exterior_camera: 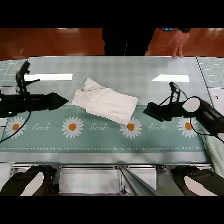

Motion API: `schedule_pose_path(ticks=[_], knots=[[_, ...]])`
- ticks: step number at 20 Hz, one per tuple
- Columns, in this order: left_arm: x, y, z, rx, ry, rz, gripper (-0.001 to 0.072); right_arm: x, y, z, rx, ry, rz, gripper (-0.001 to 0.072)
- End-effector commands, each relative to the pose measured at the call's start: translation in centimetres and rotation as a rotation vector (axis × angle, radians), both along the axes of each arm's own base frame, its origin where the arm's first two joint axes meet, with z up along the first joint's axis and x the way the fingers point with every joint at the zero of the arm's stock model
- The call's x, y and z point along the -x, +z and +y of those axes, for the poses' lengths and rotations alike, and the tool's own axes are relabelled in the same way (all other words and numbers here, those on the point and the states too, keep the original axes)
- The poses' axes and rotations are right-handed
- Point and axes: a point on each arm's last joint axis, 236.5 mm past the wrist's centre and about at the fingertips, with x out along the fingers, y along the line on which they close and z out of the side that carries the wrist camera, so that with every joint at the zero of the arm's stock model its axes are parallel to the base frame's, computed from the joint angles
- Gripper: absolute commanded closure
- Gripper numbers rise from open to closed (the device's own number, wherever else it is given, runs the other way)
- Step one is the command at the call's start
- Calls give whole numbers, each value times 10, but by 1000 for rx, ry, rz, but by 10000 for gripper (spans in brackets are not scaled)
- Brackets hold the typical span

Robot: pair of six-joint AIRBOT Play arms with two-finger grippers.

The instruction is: Fold the shirts.

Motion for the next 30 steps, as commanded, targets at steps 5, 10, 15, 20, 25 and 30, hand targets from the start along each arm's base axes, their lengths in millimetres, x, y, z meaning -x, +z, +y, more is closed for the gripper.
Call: schedule_pose_path(ticks=[5, 10, 15, 20, 25, 30], knots=[[10, -22, -15, -2, -27, 32, 691, -28, -27, 65, -333, -34, 87, 291], [3, -20, -11, -7, -2, 8, 691, -50, -24, 94, -361, 35, 93, 308], [2, -20, -11, -8, 2, 4, 691, -58, 6, 139, -394, 235, 39, 689], [1, -20, -11, -9, 3, 3, 691, -106, 109, 131, -202, 420, -134, 689], [2, -20, -11, -8, -1, 7, 691, -126, 222, 91, -109, 471, -274, 689], [3, -20, -11, -8, -1, 7, 691, -110, 292, 23, -22, 406, -337, 689]])
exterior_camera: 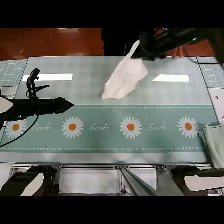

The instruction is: Fold the shirts.

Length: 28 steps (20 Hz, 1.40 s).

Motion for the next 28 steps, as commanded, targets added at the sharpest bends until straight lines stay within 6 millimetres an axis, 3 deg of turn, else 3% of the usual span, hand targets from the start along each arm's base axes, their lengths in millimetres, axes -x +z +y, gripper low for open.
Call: schedule_pose_path(ticks=[1, 7, 11, 15, 17, 19, 24, 26, 28], knots=[[1, 0, 0, 0, -2, 2, 691, 21, 41, -59, 84, -81, -27, 689], [3, 0, -2, 5, -9, 9, 691, 50, 76, -186, 153, -367, -34, 689], [2, 2, -3, 16, -6, 7, 691, 85, 78, -263, 185, -555, 39, 689], [-2, 3, -2, 17, 7, -5, 691, 120, 76, -321, 179, -763, 69, 690], [-4, 4, -1, 15, 15, -13, 691, 142, 63, -341, 179, -828, 104, 690], [-7, 4, 0, 13, 22, -20, 691, 171, 38, -356, 186, -903, 180, 690], [-18, 10, 3, 23, 64, -55, 691, 286, -57, -383, 266, -1184, 534, 690], [-19, 10, 4, 22, 67, -58, 691, 340, -78, -391, 356, -1320, 685, 689], [-18, 10, 3, 23, 65, -57, 691, 381, -83, -398, 479, -1404, 798, 689]])
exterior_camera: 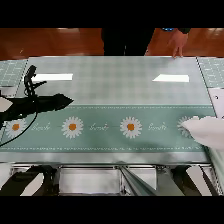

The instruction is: Fold the shirts.

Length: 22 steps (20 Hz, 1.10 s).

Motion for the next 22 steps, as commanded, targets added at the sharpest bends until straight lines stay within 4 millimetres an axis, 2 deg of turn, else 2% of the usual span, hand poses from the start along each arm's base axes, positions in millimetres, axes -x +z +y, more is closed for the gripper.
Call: schedule_pose_path(ticks=[1, 3, 7, 8, 9, 12, 14, 15, 16, 17, 18, 20, 21, 22], knots=[[-2, 1, 0, 0, 3, -7, 691, 90, -20, -12, 76, -206, 300, 689], [-1, 1, 0, 1, 1, -6, 691, 106, -17, -18, 102, -238, 369, 688], [-10, 3, 5, -6, 33, -34, 690, 122, -20, -25, 93, -277, 432, 672], [-14, 5, 7, -9, 47, -47, 691, 124, -21, -26, 87, -296, 434, 460], [-18, 6, 9, -13, 62, -60, 691, 123, -22, -25, 81, -299, 429, 300], [-34, 15, 19, -25, 118, -119, 691, 123, -22, -26, 79, -303, 430, 298], [-52, 34, 27, -48, 136, -192, 691, 108, -27, -23, 46, -276, 373, 303], [-64, 48, 31, -56, 139, -228, 691, 86, -31, -19, 7, -244, 292, 338], [-77, 65, 37, -56, 155, -263, 691, 60, -32, -18, -31, -214, 191, 443], [-91, 90, 46, -57, 173, -311, 691, 22, -29, -16, -76, -190, 44, 552], [-104, 116, 51, -56, 181, -359, 691, -25, -17, -14, -105, -141, -149, 662], [-125, 169, 48, -47, 152, -444, 692, -131, 28, -2, -60, 30, -529, 688], [-132, 187, 35, -24, 113, -451, 692, -182, 53, 24, -28, 158, -681, 688], [-136, 200, 13, -10, 40, -453, 692, -222, 72, 64, -2, 315, -790, 689]])
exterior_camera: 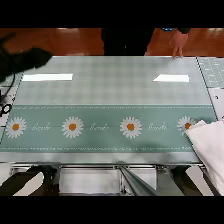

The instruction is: Fold the shirts.

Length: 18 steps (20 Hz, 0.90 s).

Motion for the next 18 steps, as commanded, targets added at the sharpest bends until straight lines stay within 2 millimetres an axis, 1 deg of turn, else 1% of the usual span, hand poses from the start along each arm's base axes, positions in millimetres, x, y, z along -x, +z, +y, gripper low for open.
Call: schedule_pose_path(ticks=[1, 2, 3, 4, 5, 6, 7, 8, 9, 10, 11, 14, 18], knots=[[-18, 49, -48, -7, -178, -31, 692, -158, 83, 121, 45, 400, -552, 689], [-16, 38, -71, -16, -254, 23, 692, -175, 76, 175, 57, 546, -558, 689], [-11, 12, -87, -43, -310, 123, 692, -181, 54, 221, 92, 699, -498, 689], [-4, -19, -90, -90, -328, 228, 692, -176, 18, 252, 156, 835, -366, 689], [4, -51, -83, -168, -323, 330, 692, -169, -15, 259, 231, 904, -210, 689], [10, -78, -68, -243, -286, 401, 692, -163, -43, 248, 325, 922, -49, 689], [15, -99, -55, -272, -237, 465, 692, -158, -63, 234, 380, 909, 70, 689], [21, -115, -49, -270, -213, 519, 692, -154, -77, 230, 377, 914, 137, 689], [27, -126, -48, -262, -215, 551, 691, -150, -88, 227, 356, 917, 186, 689], [30, -133, -48, -263, -217, 569, 691, -148, -93, 226, 347, 918, 209, 689], [32, -135, -48, -264, -220, 578, 691, -150, -95, 227, 346, 918, 206, 689], [32, -135, -48, -265, -220, 578, 691, -157, -93, 228, 355, 909, 173, 688], [33, -137, -48, -266, -223, 586, 691, -157, -93, 228, 358, 909, 175, 688]])
